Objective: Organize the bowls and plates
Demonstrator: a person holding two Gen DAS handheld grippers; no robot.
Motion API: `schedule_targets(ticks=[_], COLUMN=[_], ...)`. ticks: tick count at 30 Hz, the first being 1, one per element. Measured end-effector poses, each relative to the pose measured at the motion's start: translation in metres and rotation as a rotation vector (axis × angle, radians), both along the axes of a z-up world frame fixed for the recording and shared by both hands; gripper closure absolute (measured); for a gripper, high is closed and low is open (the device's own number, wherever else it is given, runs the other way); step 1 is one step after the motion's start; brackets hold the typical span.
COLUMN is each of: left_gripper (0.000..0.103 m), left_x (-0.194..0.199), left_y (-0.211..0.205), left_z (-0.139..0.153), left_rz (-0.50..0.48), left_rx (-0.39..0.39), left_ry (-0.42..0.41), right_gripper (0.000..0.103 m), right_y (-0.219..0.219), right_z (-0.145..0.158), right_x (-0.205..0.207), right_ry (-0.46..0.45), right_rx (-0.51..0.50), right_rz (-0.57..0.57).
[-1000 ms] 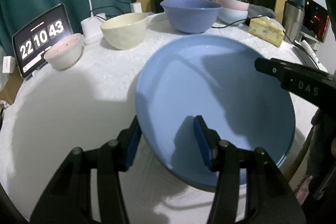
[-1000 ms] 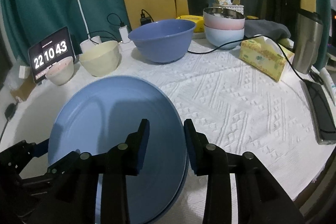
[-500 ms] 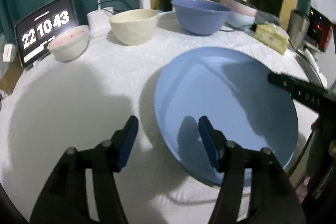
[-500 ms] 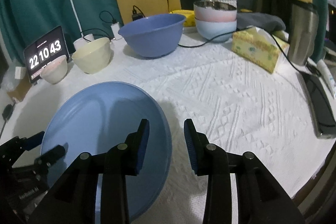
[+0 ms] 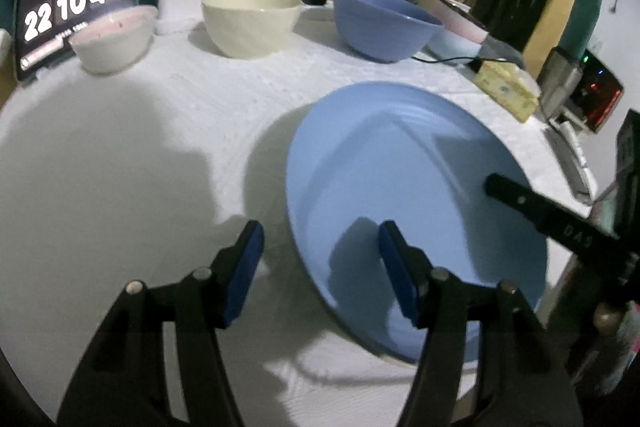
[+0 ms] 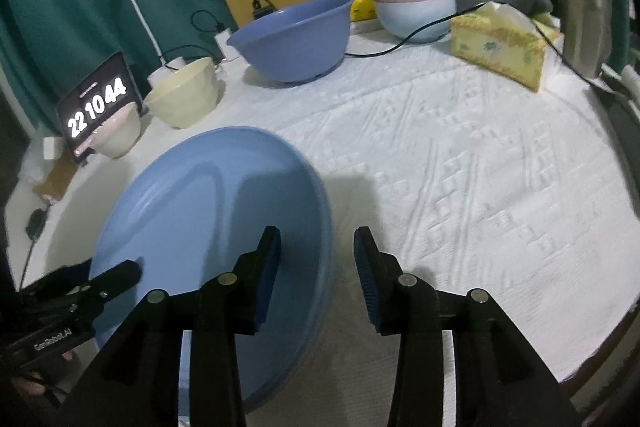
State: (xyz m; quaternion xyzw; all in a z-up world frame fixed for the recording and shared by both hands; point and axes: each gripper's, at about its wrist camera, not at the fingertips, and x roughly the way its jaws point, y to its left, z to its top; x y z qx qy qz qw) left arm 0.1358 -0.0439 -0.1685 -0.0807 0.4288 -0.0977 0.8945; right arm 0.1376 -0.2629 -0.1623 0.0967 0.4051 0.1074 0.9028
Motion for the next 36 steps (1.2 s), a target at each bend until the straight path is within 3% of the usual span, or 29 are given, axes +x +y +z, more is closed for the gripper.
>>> schedule_targets(ticks=[3,15,36], left_gripper=[0.043,0.045,0.045], left_x=[-0.001,-0.006,-0.005], left_y=[-0.007,-0.007,0.054], left_z=[0.0,0.003,0.017], left_rz=[-0.051,-0.046,0.062], left_rx=[-0.02,-0.003,-0.03], left_ry=[0.0,-0.028,-0.101], right_gripper=[0.061,0.06,0.06], right_y=[0.004,0.015,0.075], right_z=[-0.002,0.0,0.023], right_x=[0.0,-0.003,0.02], right_ry=[0.015,-0.004,-0.034], right_rx=[0.041,0.01,-0.03], right_rz=[0.018,-0.027,0.041])
